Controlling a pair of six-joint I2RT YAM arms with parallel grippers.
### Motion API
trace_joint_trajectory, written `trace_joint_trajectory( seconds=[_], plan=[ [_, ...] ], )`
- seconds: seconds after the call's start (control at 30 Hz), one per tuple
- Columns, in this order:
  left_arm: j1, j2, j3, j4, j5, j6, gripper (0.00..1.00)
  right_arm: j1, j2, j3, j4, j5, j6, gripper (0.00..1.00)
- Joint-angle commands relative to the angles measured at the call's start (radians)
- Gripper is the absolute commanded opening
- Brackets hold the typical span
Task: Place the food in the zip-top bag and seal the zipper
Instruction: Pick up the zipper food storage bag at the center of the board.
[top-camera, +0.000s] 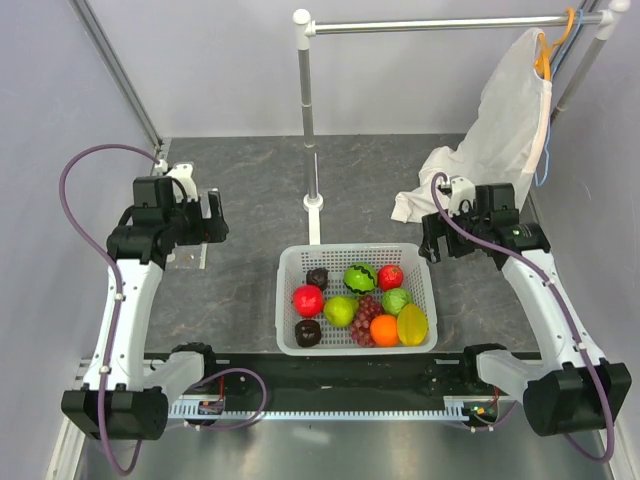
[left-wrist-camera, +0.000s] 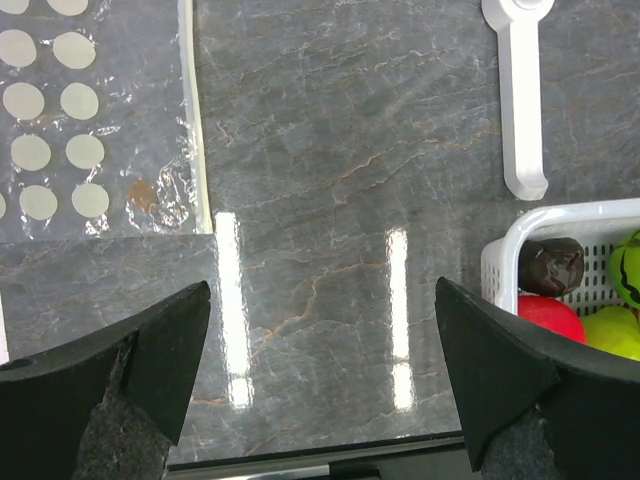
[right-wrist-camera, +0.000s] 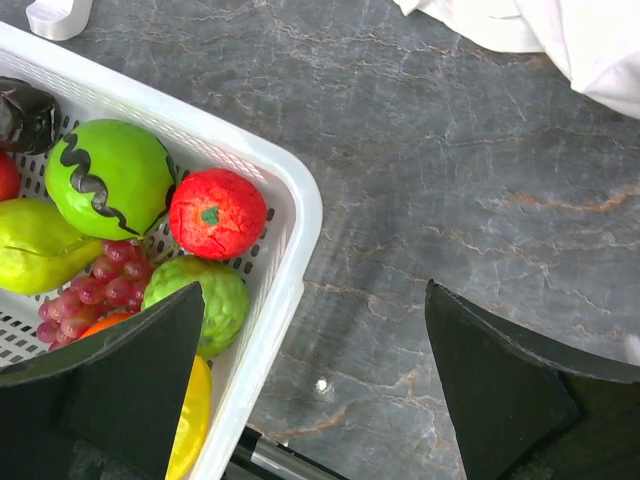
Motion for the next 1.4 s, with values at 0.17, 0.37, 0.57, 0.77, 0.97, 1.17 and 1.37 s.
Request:
trace_joint_trajectory(
  seconds=[0.17,0.37,0.57,0.77,0.97,1.17,1.37],
  plan=[
    [-0.001,0.185,0.128,-0.029,-0.083,0.095,1.00,0.026,0.093,0.103,0.081,-0.062,-0.014,0.98],
    [-0.001,0.334,0.226,-0.042,-0.207,0.113,1.00,0.093,0.158,0.118,0.125,-0.022,0.000,0.98],
    [-0.001,0.533,0.312,-0.021,-0.278,0.174,0.99,0.190,0.208,0.126,0.191,0.050,0.028,0.98],
    [-0.001,0.751,0.355,0.066,-0.385,0.206,0.82,0.220,0.279,0.161,0.233,0.039,0.085,0.98],
    [-0.001,0.912,0.401,0.129,-0.415,0.225,0.73,0.222,0.328,0.182,0.247,-0.013,0.118,0.98],
    [-0.001,1.010,0.431,0.163,-0.442,0.225,0.64,0.222,0.357,0.184,0.251,-0.022,0.123,0.98],
    [-0.001,1.052,0.429,0.185,-0.453,0.238,0.56,0.222,0.362,0.188,0.248,-0.041,0.129,0.98]
  ],
)
